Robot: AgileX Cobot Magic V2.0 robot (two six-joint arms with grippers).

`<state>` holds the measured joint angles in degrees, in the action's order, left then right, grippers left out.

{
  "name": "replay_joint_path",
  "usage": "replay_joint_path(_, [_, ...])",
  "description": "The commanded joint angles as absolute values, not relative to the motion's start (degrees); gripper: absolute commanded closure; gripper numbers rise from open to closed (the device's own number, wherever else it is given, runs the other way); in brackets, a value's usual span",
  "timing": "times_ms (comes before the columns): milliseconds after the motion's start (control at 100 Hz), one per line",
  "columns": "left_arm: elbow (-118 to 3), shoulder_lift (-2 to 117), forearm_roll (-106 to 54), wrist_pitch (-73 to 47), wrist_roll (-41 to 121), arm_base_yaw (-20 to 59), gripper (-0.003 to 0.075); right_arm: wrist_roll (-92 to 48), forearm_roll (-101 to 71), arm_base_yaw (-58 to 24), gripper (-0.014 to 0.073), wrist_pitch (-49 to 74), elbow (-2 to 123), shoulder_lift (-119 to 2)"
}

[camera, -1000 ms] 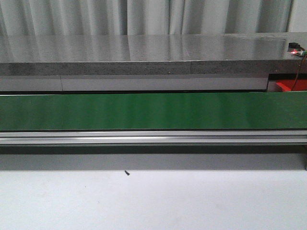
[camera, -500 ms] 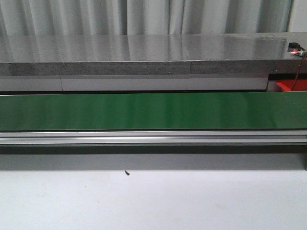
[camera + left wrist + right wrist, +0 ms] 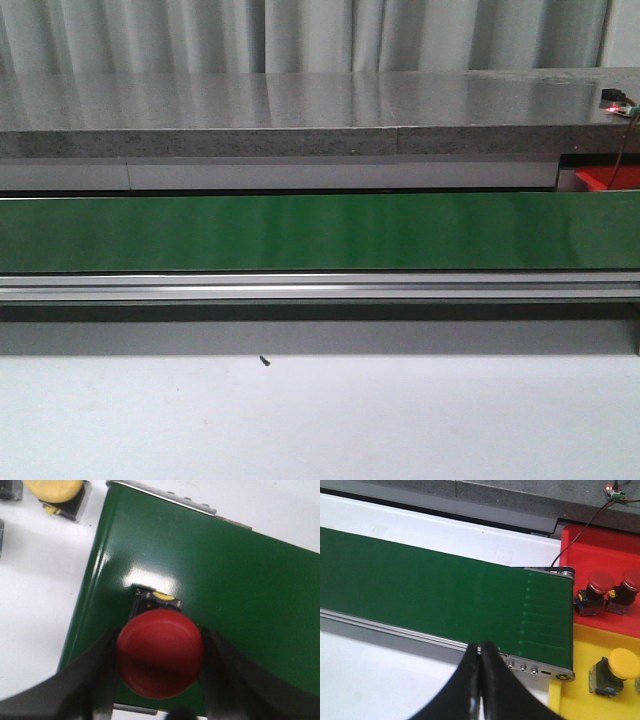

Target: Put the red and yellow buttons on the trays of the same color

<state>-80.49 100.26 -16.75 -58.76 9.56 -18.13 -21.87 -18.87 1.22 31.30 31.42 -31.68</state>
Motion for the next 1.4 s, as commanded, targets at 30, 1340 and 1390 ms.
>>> replay_joint_path(30, [-81.98,97.63,-19.52,-58.11,10.08,-17.77,0.0209,-22.00,-19.42,1.13,0.0662,27.70,32.90,-31.55])
replay_joint_path(1340, [-91.19,107.53,-10.29,-51.88,10.13,-30.04,0.0132,-22.00,-19.42,1.13,0.0662,27.84,32.90,-31.55])
replay_joint_path(1390, [-91.98,108.33,-10.19,-51.88,10.13,-30.04,0.0132,-22.00,-19.42,1.13,0.0662,27.84,32.90,-31.55])
